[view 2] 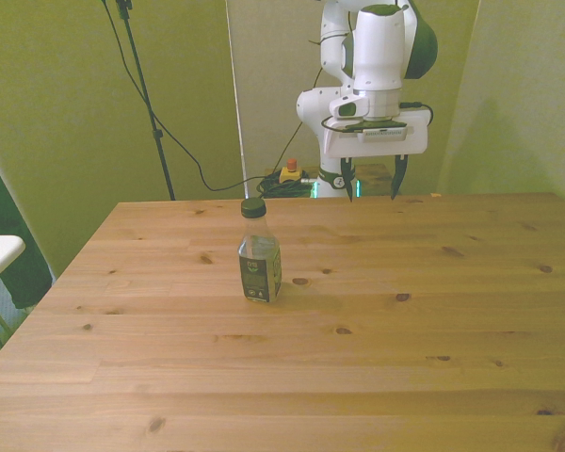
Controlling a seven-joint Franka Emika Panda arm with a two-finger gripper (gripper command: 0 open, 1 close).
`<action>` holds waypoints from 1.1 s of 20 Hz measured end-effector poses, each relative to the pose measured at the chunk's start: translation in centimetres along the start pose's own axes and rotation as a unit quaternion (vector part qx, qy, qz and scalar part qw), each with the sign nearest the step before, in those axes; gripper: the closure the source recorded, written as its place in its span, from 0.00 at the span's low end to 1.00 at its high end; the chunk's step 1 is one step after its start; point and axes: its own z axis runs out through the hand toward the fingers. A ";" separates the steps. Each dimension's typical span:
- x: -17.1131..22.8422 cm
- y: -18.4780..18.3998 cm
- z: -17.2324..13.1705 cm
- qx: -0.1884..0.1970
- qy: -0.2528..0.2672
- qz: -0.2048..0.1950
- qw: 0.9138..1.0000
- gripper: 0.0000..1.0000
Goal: Knock down the bottle
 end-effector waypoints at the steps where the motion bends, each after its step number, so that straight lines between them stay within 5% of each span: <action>1: 0.0 0.0 0.0 0.000 0.000 0.000 1.000 0.00; 2: 0.0 0.0 0.0 -0.001 0.000 -0.001 1.000 0.00; 3: 0.1 0.0 -0.1 -0.003 0.001 -0.002 1.000 1.00; 9: 3.3 2.1 -2.4 -0.024 0.022 0.016 0.999 1.00; 22: 11.5 6.7 -5.5 -0.005 0.053 0.093 0.994 1.00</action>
